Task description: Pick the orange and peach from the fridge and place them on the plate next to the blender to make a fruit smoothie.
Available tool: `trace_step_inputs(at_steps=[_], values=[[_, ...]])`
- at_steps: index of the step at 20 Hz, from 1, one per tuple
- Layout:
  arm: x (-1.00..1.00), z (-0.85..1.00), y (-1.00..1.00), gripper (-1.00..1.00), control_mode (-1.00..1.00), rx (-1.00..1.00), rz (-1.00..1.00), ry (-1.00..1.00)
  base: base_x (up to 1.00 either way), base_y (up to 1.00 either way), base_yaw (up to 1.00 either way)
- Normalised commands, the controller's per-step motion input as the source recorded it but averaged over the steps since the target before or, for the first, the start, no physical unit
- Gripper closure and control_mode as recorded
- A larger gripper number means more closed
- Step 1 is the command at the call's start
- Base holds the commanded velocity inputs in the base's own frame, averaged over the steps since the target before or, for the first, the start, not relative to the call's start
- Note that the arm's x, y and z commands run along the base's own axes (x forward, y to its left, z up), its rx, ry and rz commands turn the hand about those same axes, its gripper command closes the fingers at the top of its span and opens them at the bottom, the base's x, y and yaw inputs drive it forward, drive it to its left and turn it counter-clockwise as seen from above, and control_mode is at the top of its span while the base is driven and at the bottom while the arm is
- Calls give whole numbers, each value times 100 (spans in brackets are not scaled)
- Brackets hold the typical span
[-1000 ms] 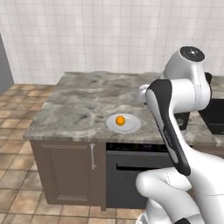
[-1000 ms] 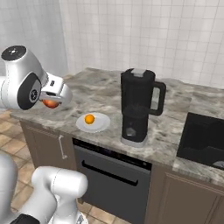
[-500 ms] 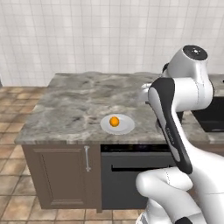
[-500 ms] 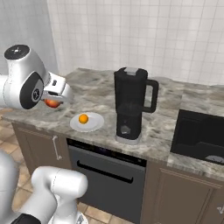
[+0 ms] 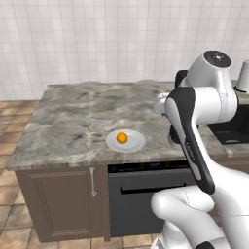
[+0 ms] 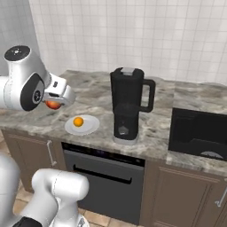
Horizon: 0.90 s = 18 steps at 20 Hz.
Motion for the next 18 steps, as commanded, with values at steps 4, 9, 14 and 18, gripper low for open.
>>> trace_step_inputs(at_steps=[4,9,14,18], values=[[0,0,0,100,100,0,0,0,23,4,-2],[32,-44,0,100,-100,0,0,11,0,0,0],[56,-64,3,100,-100,0,0,27,0,0,0],[73,-60,21,100,-100,0,0,19,0,0,0]])
